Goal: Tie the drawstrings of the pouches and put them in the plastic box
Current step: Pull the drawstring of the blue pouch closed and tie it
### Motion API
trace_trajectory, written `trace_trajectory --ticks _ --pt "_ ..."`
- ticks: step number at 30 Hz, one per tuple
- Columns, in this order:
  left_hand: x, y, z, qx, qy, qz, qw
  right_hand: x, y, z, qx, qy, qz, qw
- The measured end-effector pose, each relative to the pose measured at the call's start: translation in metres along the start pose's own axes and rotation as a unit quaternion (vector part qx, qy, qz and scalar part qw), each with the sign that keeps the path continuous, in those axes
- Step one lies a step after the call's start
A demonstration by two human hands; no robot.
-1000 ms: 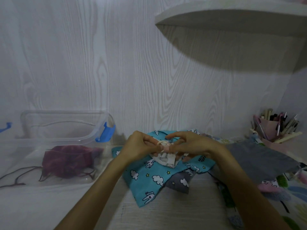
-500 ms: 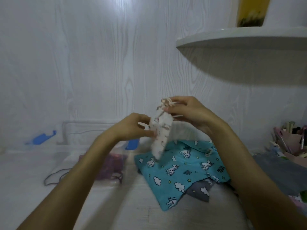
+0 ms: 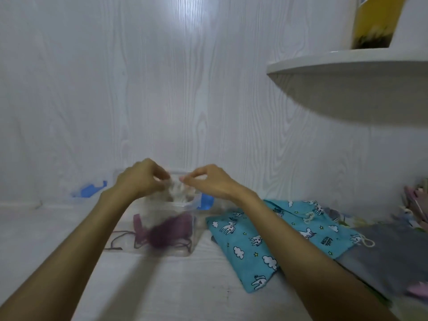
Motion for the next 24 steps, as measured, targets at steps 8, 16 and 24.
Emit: trace_trajectory --ticks 8,16,24 --pt "0.005 -0.001 -0.057 0.086 0.022 -0.015 0.996 -0.028 0.023 -0.022 -0.017 -0.009 0.022 1.000" --pt "0.112 -0.006 -0.148 0.185 0.025 0.121 0.975 -0.083 0.094 -0.140 0.147 0.004 -0.017 0.989" --pt "0.221 -0.015 -0.170 0.187 -0.002 0.263 0.946 -0.076 0.145 -0.282 0.418 0.095 -0.075 0.900"
Point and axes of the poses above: each hand's wrist, its own y-axis away from the middle knuckle, its own x-axis out of the palm, z = x × y, the point moved 8 cm from there along -y, towards the middle knuckle, and after that the axes turned 13 degrees about z, right-handed, at the moved point
